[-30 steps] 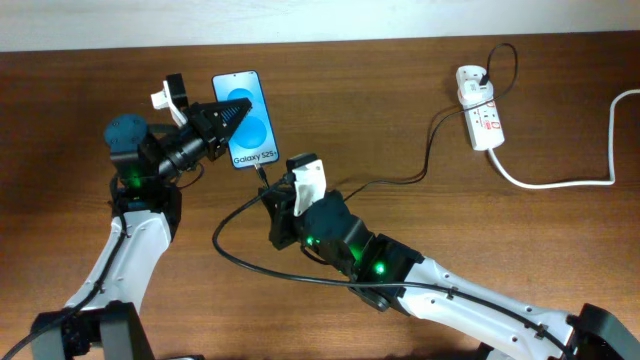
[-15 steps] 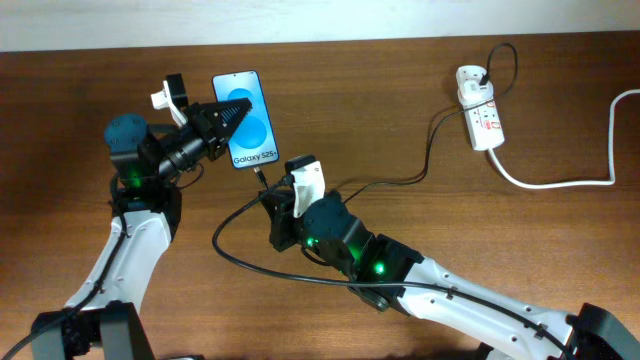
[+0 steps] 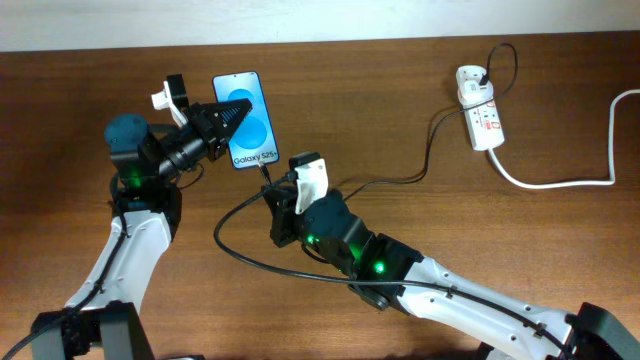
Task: Plug charger to phone and switch on socket
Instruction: 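Keep pushing the black connector up into the port while left holds phone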
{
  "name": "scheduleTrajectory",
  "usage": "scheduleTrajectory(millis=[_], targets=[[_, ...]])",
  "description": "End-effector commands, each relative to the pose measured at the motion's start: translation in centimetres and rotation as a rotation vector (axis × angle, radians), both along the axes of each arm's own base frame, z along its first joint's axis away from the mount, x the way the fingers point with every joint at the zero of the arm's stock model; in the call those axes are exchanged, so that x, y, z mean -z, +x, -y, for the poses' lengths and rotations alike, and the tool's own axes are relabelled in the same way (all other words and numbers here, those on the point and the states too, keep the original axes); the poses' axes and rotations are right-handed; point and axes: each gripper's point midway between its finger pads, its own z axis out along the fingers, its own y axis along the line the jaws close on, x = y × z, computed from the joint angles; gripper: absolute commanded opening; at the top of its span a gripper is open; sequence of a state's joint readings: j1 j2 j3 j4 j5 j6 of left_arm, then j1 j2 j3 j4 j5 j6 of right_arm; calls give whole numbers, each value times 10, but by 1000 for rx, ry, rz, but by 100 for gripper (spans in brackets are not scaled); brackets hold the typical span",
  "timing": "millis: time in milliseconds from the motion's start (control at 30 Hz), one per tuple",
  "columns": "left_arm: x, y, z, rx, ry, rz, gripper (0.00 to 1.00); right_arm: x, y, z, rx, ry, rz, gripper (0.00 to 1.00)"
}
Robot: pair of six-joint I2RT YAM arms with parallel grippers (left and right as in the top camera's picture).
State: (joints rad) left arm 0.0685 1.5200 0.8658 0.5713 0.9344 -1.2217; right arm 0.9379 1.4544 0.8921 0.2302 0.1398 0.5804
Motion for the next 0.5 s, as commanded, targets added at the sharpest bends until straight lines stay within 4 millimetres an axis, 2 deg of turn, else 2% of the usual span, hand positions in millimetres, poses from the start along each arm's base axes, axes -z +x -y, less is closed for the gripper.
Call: scheduleTrajectory(millis=[0,467], targets=[[-17,-2,0,-6,14,60,0,5,-9,-9,-57,-2,-37,4],[-17,-2,0,-4,14,60,0,-4,-6,-10,-50,25,-12,4]])
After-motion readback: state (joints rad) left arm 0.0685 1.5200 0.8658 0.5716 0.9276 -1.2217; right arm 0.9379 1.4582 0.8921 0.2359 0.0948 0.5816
